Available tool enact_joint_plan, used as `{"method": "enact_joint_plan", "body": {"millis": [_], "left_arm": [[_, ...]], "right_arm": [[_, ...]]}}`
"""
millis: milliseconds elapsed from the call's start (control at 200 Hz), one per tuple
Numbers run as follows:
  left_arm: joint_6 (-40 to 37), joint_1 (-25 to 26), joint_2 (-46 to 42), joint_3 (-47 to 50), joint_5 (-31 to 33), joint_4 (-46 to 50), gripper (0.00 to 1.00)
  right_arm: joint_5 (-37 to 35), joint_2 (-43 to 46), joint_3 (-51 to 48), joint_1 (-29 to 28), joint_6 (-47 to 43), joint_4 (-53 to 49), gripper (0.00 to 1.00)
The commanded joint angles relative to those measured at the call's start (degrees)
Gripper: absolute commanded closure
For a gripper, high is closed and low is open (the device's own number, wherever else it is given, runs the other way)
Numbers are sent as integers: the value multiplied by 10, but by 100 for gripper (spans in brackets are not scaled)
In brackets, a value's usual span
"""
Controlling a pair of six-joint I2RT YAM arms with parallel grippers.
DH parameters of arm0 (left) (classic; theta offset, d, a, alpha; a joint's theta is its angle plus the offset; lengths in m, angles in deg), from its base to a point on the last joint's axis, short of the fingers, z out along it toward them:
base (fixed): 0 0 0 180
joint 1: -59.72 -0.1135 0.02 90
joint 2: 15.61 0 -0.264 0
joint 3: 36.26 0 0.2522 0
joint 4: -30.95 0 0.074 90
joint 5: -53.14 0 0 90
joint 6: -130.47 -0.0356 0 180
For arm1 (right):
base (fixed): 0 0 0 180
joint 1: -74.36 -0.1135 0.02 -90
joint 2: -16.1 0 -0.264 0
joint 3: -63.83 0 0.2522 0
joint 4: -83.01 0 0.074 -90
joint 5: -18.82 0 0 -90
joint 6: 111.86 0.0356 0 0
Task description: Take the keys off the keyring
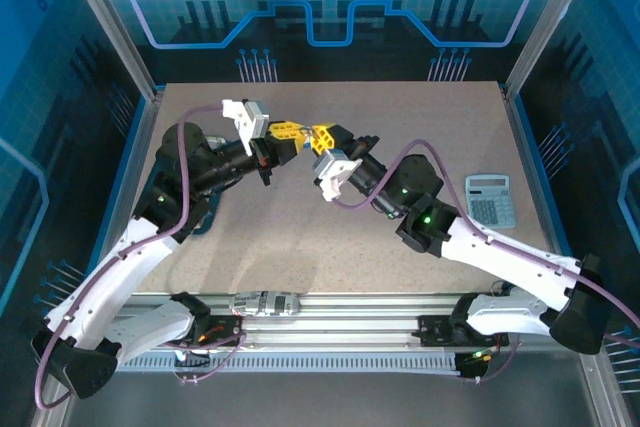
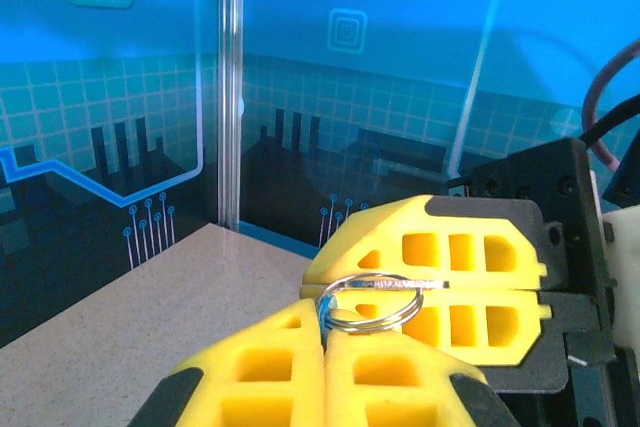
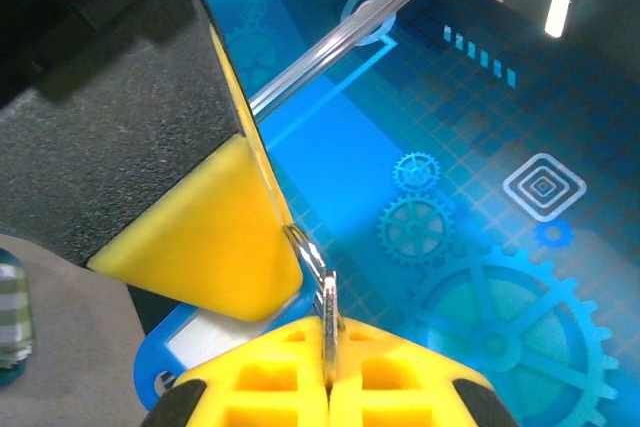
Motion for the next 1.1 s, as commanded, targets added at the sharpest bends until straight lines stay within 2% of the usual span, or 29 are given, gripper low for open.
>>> {"method": "enact_joint_plan", "body": {"millis": [0, 280, 340, 475, 625, 756, 931, 1096], "left_arm": [[25, 11, -1, 9, -18, -25, 100], [26, -3, 4, -5, -22, -9, 100], [32, -3, 6, -7, -24, -9, 100], [47, -3, 10, -11, -41, -20, 100], [54, -3, 5, -2, -52, -35, 100], [58, -4, 1, 5, -59, -45, 100], [66, -5, 1, 13, -66, -64, 100], [92, -12, 4, 10, -71, -76, 100]], "right_arm": [[99, 7, 29, 12, 94, -95, 100], [108, 36, 27, 12, 97, -134, 100], [79, 34, 16, 1, 69, -112, 100], [90, 35, 5, 0, 63, -93, 100], [107, 38, 27, 28, 158, -102, 100], [88, 30, 47, 35, 186, -120, 100], [107, 24, 41, 44, 233, -100, 100], [109, 20, -10, 28, 147, -25, 100]]}}
